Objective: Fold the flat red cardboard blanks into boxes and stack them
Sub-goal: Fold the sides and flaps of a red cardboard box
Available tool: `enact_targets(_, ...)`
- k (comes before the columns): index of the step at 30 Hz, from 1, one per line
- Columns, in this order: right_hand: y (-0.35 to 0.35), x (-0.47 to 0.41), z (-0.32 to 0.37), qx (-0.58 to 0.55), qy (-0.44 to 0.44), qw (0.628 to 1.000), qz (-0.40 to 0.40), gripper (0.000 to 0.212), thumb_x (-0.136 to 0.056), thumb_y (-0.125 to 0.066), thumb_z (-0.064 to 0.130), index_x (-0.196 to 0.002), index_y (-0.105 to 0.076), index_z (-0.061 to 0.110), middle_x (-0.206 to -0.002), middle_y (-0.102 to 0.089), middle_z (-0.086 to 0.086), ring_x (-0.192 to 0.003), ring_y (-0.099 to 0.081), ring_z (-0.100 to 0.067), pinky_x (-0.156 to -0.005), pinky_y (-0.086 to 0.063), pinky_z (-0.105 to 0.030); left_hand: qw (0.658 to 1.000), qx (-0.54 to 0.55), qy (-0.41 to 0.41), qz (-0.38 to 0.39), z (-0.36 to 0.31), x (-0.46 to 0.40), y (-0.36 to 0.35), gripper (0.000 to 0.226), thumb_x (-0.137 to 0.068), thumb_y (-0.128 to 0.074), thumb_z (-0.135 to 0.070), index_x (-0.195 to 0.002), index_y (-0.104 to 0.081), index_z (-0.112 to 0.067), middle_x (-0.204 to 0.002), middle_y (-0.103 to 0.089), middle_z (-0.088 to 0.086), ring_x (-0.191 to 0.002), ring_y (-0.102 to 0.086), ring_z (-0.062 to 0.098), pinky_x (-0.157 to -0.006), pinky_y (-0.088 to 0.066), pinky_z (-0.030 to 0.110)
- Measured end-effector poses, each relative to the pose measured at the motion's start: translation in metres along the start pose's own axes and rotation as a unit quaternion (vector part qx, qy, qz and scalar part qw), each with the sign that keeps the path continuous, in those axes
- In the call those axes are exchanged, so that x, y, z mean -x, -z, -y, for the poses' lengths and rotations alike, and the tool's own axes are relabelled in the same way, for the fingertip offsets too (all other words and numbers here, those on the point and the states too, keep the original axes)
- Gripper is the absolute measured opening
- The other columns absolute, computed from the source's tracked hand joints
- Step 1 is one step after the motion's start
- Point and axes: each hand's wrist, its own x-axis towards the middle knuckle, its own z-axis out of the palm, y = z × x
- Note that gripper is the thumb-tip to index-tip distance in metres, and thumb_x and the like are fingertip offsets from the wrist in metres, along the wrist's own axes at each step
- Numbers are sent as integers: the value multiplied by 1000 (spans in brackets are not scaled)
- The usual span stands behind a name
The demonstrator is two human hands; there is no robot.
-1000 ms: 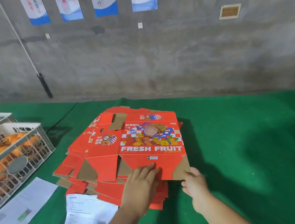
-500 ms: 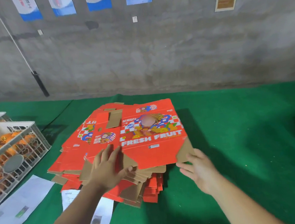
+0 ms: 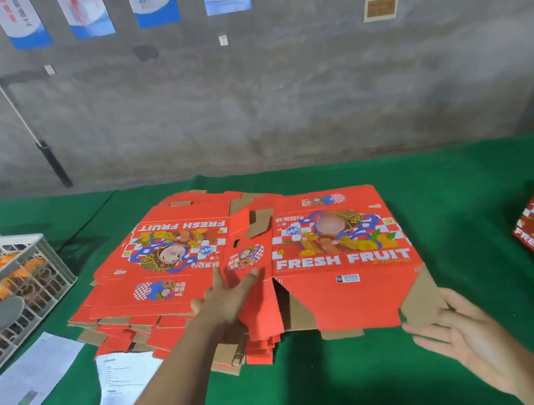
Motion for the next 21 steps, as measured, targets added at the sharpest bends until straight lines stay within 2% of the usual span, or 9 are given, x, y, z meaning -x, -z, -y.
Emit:
enact_targets(1,8,2,-1,53,-25,998,28,35,-103,-47,1,-122,-66,23,-132,-68,-18,-118,-67,-41,-105,-48,-60,1000,6,18,-14,4,-2,-1,116,-69,-47,-98,-161,-27,-30,-158,-38,19,-148,-28,46,-123,-22,56)
enact_targets(3,11,3,0,156,-74,982,83,35,-97,-59,11,-128,-64,26,-133,-69,-9,-123,-66,-29,-111,-44,-56,995,85,11,-49,8,1,-4,101,-61,-49,-93,-125,-59,-16,-127,-62,16,-122,-55,39,-112,-42,53)
enact_targets(5,2,1,-1,161,-100,977,98,40,-97,-59,19,-137,-58,25,-135,-69,-3,-123,-67,-25,-109,-45,-49,986,137,-25,-88,7,9,-13,81,-66,-49,-86,-100,-62,-13,-106,-70,11,-105,-63,35,-102,-49,52)
enact_targets(7,-11,-5,-3,111,-89,987,78,29,-102,-44,9,-125,-61,11,-134,-69,-8,-117,-70,-32,-105,-47,-48,978,164,-59,-113,6,16,-26,76,-70,-48,-84,-93,-59,-13,-100,-68,11,-103,-61,37,-102,-47,54)
enact_targets(9,-20,-7,-7,127,-63,989,34,28,-102,-40,-1,-122,-59,3,-132,-70,-12,-112,-72,-32,-100,-50,-44,972,194,-89,-100,9,21,-42,74,-71,-41,-85,-96,-63,-19,-105,-64,10,-111,-56,38,-107,-41,56)
enact_targets(13,-19,0,-23,194,-15,981,-29,44,-107,-51,10,-148,-41,23,-129,-72,-5,-107,-74,-20,-103,-54,-43,951,279,-133,0,4,28,-67,70,-79,-38,-84,-131,-58,-41,-133,-57,-20,-138,-43,17,-120,-28,45)
enact_targets(16,-13,7,-33,170,29,982,-82,40,-108,-48,15,-148,-47,20,-128,-72,0,-109,-73,-16,-100,-53,-39,928,344,-117,84,-6,29,-74,52,-96,-39,-74,-134,-63,-48,-138,-66,-14,-141,-51,16,-122,-32,45)
enact_targets(18,-15,8,-37,132,38,986,-98,35,-108,-47,19,-143,-49,21,-130,-69,-1,-110,-72,-19,-96,-54,-37,952,272,-119,79,2,26,-77,65,-89,-28,-87,-138,-57,-55,-144,-58,-16,-147,-42,15,-123,-27,43)
enact_targets(21,-20,5,-38,56,58,989,-122,29,-108,-47,20,-136,-52,21,-124,-70,2,-103,-75,-21,-88,-55,-36,988,45,-146,29,17,16,-73,104,-76,-3,-98,-163,-16,-44,-172,-13,-9,-158,-2,15,-127,-3,44)
